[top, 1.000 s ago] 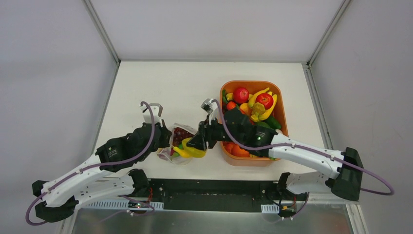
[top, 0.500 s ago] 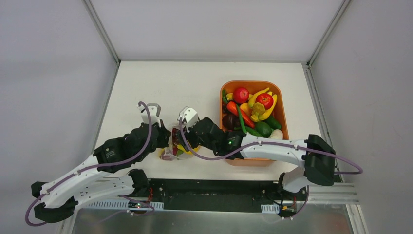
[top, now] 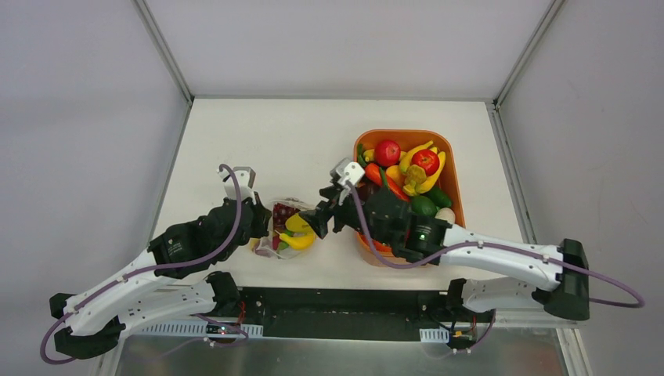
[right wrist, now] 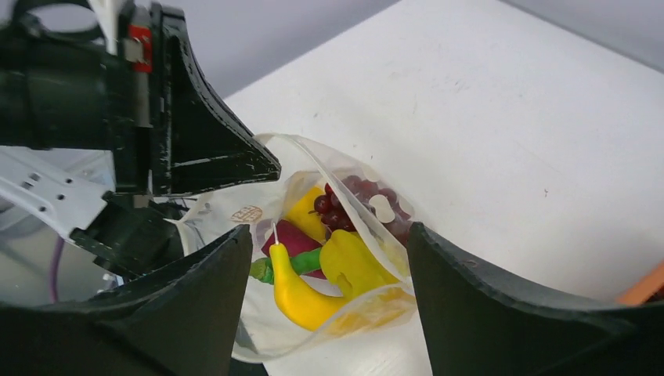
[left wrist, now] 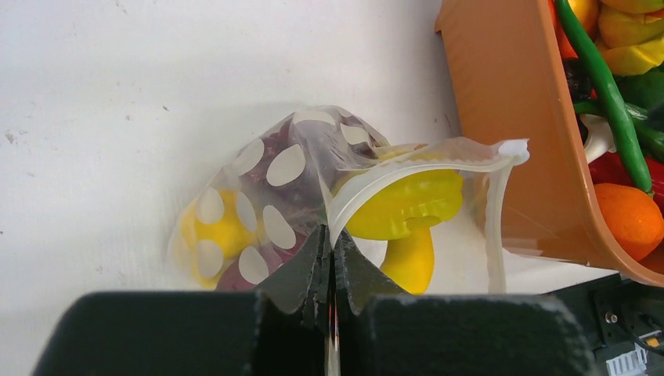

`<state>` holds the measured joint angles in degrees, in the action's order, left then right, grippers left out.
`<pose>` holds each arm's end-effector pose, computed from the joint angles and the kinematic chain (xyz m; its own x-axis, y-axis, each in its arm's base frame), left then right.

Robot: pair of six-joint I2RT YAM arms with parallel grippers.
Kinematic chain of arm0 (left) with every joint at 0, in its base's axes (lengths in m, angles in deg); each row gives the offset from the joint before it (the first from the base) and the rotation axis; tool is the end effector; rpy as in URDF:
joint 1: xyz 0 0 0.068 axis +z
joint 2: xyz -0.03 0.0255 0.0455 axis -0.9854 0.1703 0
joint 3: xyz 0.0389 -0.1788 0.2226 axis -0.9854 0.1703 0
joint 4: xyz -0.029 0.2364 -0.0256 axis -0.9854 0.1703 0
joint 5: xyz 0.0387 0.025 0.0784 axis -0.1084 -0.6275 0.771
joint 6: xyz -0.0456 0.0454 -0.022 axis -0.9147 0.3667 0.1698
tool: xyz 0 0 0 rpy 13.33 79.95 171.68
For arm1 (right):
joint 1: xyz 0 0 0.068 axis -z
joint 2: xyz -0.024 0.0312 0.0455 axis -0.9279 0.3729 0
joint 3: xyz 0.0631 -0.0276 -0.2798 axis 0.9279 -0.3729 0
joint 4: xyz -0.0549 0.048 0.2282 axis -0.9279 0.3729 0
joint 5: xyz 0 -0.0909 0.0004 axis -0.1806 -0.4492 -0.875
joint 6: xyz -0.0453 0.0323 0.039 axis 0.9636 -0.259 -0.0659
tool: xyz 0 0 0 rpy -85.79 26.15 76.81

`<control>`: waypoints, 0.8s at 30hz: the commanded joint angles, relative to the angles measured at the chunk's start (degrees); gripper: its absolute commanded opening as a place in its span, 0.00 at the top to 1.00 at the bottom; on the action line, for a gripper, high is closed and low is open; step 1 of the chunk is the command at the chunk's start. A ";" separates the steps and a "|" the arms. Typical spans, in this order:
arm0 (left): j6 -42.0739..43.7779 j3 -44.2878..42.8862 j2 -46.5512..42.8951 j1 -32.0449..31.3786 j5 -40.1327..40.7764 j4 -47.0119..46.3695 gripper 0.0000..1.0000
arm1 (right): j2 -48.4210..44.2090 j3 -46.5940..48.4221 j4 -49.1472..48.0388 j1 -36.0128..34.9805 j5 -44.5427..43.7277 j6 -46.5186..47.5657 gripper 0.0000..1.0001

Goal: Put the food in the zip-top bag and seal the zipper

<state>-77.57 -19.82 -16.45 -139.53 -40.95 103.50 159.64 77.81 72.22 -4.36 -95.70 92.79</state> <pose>0.0767 -0.0698 0.3378 -0.4689 -0.1856 -0.8635 0.2326 0.9172 -0.3234 0.0968 0.2639 0.3785 0.0636 -0.0975 -0.9932 -0.8546 0.5087 -0.1047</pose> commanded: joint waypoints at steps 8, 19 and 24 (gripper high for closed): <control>-0.12 -0.46 -0.52 -0.61 0.90 -1.34 0.98 | -11.46 -4.47 5.54 6.58 -16.85 -6.85 0.23; -0.21 -0.16 -0.72 -0.63 -0.32 -1.69 0.98 | -7.24 -1.35 14.78 28.65 -9.49 -13.99 0.22; -0.12 0.57 -0.66 -0.67 -1.03 -2.36 0.98 | -0.07 4.72 17.96 37.20 -5.78 -13.43 0.17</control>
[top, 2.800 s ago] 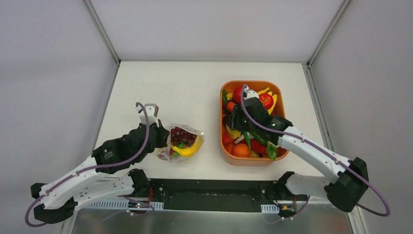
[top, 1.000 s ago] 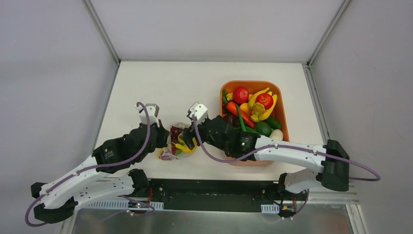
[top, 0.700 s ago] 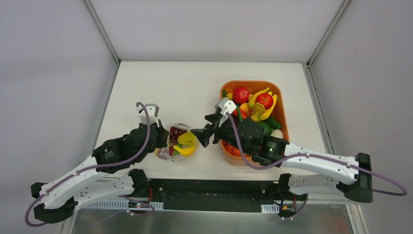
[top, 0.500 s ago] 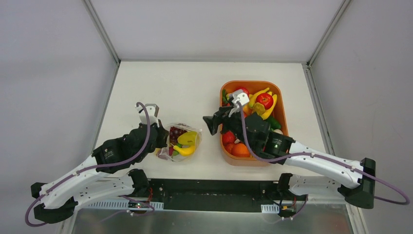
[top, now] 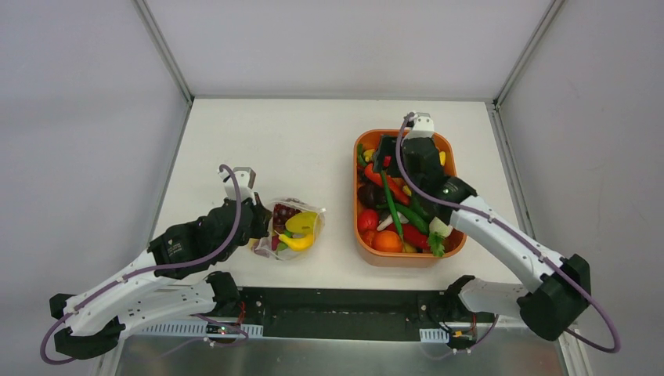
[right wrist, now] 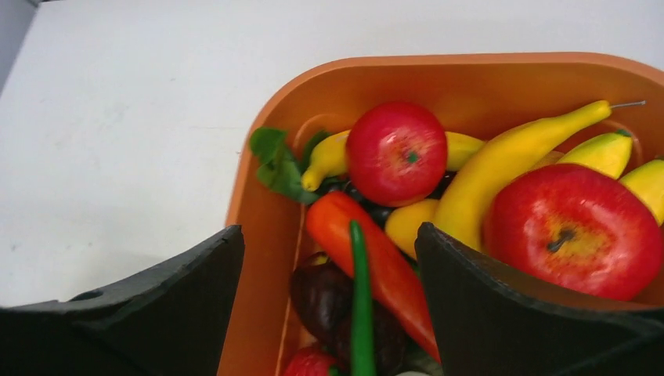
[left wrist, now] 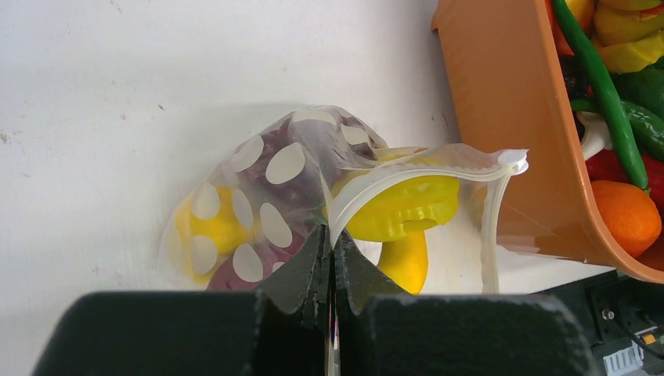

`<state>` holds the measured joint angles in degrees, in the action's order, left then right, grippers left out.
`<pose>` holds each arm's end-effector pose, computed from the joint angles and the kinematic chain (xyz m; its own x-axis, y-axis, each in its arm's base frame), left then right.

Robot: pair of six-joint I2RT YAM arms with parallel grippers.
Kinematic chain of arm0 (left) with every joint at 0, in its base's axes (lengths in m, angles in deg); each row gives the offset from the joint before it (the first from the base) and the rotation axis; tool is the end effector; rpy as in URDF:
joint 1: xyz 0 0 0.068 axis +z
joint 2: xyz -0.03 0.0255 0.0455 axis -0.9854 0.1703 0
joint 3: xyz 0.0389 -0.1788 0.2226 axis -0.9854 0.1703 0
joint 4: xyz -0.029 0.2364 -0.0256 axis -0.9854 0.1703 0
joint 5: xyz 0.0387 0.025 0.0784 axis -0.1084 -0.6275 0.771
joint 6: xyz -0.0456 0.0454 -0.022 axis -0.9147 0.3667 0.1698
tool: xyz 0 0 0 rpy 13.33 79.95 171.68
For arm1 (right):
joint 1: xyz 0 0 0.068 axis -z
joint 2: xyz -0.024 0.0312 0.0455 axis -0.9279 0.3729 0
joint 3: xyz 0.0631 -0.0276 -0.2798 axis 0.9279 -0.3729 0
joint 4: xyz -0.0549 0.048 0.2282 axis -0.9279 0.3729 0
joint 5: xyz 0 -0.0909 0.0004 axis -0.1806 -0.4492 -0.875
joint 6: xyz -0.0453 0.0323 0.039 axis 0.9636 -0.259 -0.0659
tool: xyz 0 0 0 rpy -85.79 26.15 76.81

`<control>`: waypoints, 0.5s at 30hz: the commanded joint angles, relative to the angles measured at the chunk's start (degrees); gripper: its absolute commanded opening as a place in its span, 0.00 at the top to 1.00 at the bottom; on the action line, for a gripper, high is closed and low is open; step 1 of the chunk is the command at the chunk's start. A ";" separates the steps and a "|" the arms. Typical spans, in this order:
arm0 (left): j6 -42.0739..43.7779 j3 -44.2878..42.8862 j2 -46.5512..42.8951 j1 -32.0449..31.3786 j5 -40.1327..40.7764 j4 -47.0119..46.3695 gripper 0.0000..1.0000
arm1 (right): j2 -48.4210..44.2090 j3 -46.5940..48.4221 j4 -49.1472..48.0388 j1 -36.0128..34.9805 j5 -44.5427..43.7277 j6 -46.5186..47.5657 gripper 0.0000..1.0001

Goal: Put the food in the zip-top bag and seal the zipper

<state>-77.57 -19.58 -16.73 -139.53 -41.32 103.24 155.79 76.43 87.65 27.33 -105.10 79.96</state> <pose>0.0762 -0.0696 0.3373 -0.4699 -0.1881 -0.8625 0.2379 0.9139 -0.3289 0.2073 0.1507 0.3539 -0.2481 -0.0549 -0.9672 -0.2880 0.9574 0.0196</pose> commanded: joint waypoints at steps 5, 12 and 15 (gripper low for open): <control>0.47 -0.05 -0.37 -0.61 -0.58 -1.46 0.98 | 10.90 9.76 4.57 10.22 7.80 0.39 0.16; 0.61 -0.53 -0.66 -0.61 -0.48 -0.39 0.98 | 18.69 12.40 5.24 12.60 8.78 -0.08 0.15; 0.33 -0.20 -1.01 -0.64 -0.58 -0.59 0.98 | 20.88 12.95 3.59 12.78 8.59 0.68 0.14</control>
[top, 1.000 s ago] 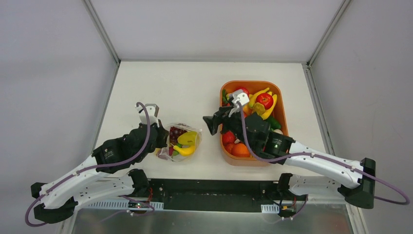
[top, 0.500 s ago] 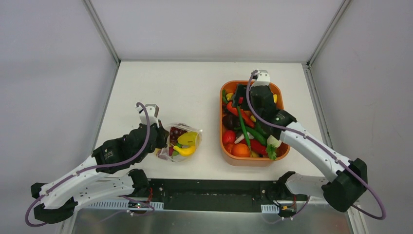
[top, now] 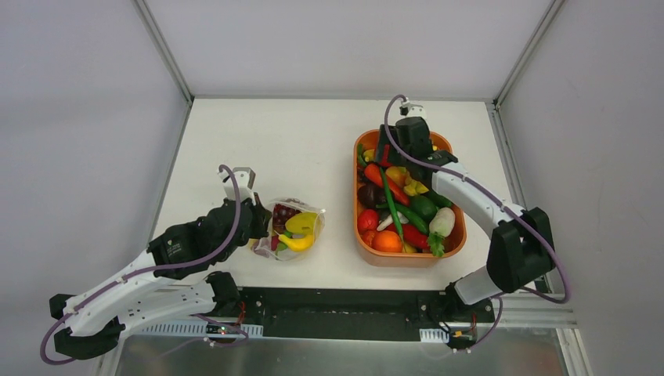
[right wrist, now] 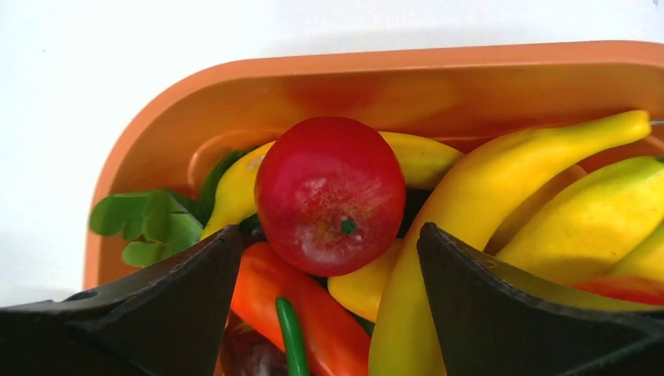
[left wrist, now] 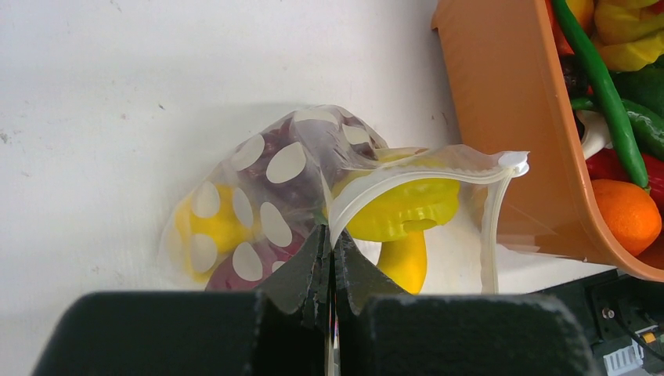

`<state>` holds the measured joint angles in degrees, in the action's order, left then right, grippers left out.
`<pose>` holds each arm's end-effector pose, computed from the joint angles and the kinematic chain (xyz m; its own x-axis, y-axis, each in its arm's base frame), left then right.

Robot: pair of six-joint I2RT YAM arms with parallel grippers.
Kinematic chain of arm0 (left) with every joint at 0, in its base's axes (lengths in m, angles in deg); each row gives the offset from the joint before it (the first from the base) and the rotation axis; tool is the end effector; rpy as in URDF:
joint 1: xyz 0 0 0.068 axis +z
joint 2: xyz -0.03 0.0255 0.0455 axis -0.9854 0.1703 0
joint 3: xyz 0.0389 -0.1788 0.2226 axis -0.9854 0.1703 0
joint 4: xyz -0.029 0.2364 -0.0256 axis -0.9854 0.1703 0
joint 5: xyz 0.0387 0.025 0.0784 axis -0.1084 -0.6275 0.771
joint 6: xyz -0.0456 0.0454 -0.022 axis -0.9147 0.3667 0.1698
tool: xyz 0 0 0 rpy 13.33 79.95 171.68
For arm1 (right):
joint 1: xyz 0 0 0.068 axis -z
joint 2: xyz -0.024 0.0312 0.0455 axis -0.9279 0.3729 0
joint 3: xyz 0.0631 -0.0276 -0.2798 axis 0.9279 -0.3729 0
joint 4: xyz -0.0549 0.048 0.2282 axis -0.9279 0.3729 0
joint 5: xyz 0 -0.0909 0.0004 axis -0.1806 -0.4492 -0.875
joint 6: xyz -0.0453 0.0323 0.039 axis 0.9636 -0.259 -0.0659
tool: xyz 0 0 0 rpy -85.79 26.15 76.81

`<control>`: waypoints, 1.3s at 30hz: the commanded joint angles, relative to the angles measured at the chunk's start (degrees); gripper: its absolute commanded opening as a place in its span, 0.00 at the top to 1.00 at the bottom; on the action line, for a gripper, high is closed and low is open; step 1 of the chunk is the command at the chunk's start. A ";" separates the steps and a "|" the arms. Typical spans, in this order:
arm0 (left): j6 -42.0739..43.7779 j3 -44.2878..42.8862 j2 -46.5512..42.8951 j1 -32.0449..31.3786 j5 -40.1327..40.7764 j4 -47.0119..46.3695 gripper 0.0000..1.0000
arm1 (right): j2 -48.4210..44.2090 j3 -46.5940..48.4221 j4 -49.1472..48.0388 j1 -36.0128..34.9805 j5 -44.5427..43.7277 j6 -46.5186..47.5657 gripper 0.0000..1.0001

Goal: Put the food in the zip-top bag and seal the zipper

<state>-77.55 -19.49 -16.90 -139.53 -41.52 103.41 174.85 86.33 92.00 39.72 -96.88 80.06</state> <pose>0.0758 -0.0691 0.3367 -0.4722 -0.1858 -0.8617 0.2402 0.9134 -0.3286 0.3023 0.1476 0.3118 -0.4636 -0.1086 -0.8794 -0.2074 0.9782 -0.0114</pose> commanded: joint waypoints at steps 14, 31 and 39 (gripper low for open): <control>0.34 -0.47 -0.49 -0.68 -0.48 -0.91 0.98 | 7.02 5.43 -0.89 0.35 0.68 4.05 0.33; 0.31 -0.96 0.62 -0.61 0.02 -0.74 0.98 | -14.35 -6.40 -9.52 0.38 8.87 -2.79 0.53; 0.39 -1.31 1.27 -0.66 -0.11 -0.89 0.98 | -23.97 -12.60 -11.50 0.41 21.79 -10.70 0.53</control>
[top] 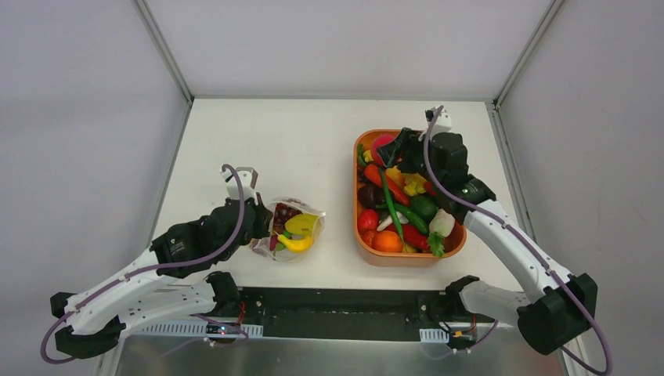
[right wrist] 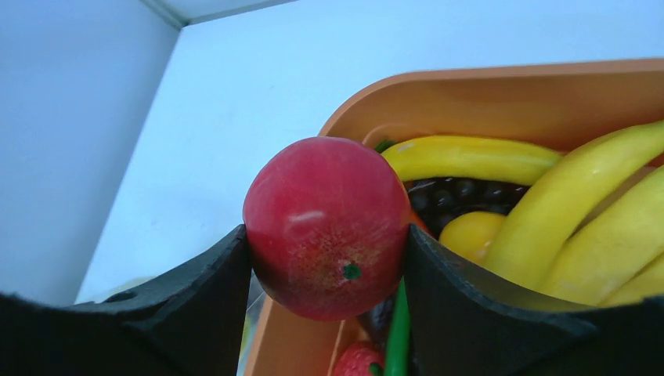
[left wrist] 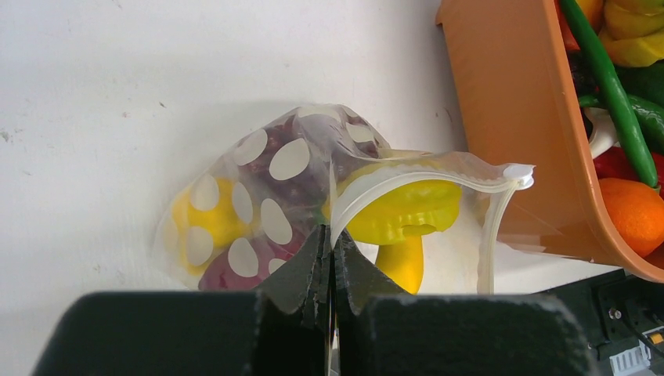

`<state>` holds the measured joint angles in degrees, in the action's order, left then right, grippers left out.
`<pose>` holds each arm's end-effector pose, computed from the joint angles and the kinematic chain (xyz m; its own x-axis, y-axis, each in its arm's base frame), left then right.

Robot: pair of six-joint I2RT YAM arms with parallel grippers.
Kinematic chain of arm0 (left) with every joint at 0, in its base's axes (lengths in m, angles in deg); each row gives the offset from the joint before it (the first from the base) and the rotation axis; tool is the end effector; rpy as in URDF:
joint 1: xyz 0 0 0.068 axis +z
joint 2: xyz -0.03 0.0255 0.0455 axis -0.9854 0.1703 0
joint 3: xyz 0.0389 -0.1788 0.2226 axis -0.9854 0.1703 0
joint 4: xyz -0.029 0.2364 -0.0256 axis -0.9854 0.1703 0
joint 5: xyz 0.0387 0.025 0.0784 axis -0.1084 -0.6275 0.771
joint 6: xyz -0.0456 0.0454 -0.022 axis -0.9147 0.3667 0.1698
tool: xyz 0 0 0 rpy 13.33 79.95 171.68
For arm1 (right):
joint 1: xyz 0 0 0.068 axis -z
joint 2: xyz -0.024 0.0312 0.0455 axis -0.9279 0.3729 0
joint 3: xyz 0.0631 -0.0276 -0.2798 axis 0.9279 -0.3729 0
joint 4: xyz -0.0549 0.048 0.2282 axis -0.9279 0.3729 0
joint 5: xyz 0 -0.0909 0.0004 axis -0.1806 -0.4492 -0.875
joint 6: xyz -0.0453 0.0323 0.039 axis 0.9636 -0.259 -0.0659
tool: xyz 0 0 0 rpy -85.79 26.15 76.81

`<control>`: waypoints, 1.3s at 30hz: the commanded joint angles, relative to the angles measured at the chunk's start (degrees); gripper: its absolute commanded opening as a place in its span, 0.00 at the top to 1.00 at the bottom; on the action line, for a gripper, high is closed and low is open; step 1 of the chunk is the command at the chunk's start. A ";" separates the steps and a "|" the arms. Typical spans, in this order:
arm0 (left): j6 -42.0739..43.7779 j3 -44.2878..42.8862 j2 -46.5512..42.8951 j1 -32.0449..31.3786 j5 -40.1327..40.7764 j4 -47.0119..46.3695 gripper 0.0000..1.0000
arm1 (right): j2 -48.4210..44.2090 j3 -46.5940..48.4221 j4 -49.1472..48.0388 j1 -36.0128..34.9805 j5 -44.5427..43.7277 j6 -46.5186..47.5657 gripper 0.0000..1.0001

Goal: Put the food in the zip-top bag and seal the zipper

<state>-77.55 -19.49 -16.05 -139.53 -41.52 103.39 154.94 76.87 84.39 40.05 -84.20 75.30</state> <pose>0.0774 -0.0720 0.3355 -0.4786 -0.1751 -0.8604 0.2378 0.9174 -0.3190 0.2283 0.1195 0.3661 -0.2635 0.0984 -0.9596 -0.3928 0.8976 0.1999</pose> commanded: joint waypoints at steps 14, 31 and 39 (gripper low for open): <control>-0.64 -0.16 -1.82 -0.61 -0.94 0.19 0.98 | -8.08 -11.12 -19.46 -1.46 43.01 -11.64 0.52; -1.31 -3.60 1.32 -0.63 -0.12 2.11 0.98 | 6.73 0.99 -10.33 -31.17 30.15 7.52 0.52; -2.36 -4.06 0.45 -0.61 -0.21 3.17 0.98 | 17.80 4.91 -13.55 -38.80 3.98 11.59 0.53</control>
<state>-78.09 -21.57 -14.85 -139.53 -42.57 106.10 170.20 79.42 75.17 3.44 -62.04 83.74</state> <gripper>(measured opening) 0.022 0.652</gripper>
